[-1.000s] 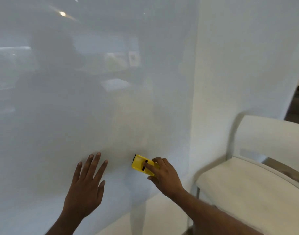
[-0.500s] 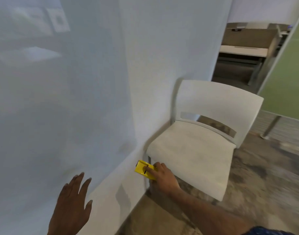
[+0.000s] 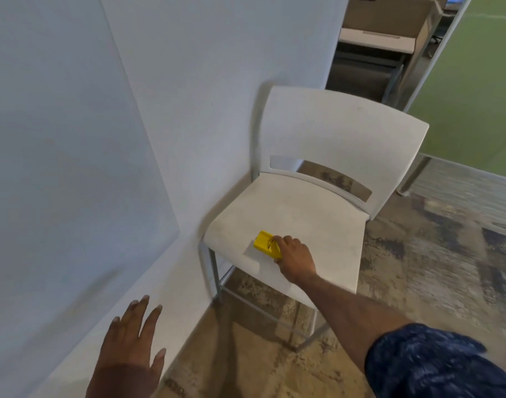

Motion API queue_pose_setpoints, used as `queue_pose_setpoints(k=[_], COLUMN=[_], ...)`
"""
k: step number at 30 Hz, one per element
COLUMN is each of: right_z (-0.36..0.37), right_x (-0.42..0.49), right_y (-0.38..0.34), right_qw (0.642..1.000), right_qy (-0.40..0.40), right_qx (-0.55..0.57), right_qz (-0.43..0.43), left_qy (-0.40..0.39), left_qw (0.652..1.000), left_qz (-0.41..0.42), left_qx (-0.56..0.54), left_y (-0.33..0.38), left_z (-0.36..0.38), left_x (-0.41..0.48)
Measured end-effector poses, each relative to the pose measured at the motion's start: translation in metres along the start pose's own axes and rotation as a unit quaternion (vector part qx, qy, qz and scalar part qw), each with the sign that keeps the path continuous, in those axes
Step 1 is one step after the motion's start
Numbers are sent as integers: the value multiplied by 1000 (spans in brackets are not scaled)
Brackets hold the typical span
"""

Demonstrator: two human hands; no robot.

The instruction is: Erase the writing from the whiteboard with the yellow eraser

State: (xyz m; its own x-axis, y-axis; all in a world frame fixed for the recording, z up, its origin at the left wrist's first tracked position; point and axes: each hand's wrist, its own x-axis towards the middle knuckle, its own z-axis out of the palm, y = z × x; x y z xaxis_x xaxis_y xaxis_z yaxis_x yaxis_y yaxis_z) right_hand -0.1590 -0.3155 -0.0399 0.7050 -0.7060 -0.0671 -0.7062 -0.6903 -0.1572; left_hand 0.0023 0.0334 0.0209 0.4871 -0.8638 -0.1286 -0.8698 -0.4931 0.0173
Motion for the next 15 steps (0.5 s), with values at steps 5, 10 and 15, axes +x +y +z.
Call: queue_pose_setpoints(k=[5, 10, 15], right_z=[19, 33, 41], right_x=[39, 59, 62], right_y=[24, 39, 51], right_qw=[999, 997, 998], right_qy=[-4, -6, -9], right_qx=[-5, 17, 27], right_qz=[37, 79, 63], left_qy=[60, 53, 46], left_qw=[998, 997, 997], left_qz=[33, 45, 56], left_qx=[-8, -23, -2], left_y=[13, 25, 38], left_z=[14, 23, 29], left_x=[38, 78, 105])
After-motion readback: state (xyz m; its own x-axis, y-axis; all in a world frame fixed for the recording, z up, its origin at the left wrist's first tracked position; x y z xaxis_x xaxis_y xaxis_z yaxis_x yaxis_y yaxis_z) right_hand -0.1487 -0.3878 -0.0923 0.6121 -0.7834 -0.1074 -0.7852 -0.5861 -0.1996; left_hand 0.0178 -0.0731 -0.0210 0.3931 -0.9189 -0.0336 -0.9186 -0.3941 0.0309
